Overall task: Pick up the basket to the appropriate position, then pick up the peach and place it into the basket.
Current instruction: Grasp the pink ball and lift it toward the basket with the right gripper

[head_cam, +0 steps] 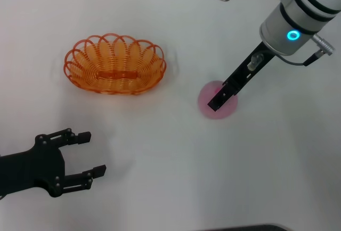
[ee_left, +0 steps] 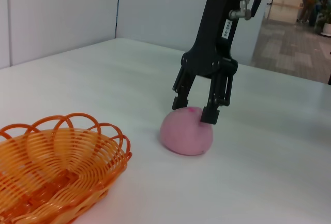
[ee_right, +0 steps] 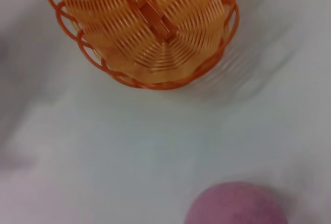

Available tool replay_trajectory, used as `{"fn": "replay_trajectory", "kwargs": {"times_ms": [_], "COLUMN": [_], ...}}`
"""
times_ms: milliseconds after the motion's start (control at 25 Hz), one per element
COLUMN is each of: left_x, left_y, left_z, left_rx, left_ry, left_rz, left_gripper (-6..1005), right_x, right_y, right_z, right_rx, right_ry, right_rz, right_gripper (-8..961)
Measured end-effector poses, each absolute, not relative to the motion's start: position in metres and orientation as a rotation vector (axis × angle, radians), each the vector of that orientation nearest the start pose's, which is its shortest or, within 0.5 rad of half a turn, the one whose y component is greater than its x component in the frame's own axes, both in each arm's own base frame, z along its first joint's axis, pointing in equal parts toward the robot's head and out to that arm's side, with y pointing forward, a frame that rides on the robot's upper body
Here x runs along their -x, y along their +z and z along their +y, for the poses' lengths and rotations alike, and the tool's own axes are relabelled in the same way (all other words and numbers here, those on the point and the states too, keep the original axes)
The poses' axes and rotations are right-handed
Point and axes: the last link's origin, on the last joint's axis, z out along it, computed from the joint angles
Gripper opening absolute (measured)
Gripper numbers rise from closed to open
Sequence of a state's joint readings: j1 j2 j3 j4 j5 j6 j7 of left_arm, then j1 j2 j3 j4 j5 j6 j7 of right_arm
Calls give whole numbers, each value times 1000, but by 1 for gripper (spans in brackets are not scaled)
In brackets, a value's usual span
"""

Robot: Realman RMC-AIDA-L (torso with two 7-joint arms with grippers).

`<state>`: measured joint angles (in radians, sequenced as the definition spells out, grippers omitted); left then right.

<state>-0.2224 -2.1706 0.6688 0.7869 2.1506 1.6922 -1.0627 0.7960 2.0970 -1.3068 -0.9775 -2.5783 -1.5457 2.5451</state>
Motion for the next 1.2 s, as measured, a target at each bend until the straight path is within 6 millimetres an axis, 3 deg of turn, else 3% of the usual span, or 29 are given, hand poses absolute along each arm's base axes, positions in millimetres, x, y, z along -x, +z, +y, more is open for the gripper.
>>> {"fn": "replay_trajectory", "kwargs": {"times_ms": [600,1040,1200], "left_x": [322,321,321], "left_y": [-21,-21,-21], "left_z": [221,220,220], "left_rx": [2806,2811,2812], "left_ry": [-556,-567,-568], "left_rz": [-485,-489,-489], "left_gripper": [790,790,791], "right_x": [-183,-183,-180], "right_y": [-50,-51,-48], "right_z": [362,362,364], "right_rx": [2685,2685,2686], "right_ry": [-662,-674,-657], "right_rz": [1086,1058,1043], "right_gripper": [905,454,356]}}
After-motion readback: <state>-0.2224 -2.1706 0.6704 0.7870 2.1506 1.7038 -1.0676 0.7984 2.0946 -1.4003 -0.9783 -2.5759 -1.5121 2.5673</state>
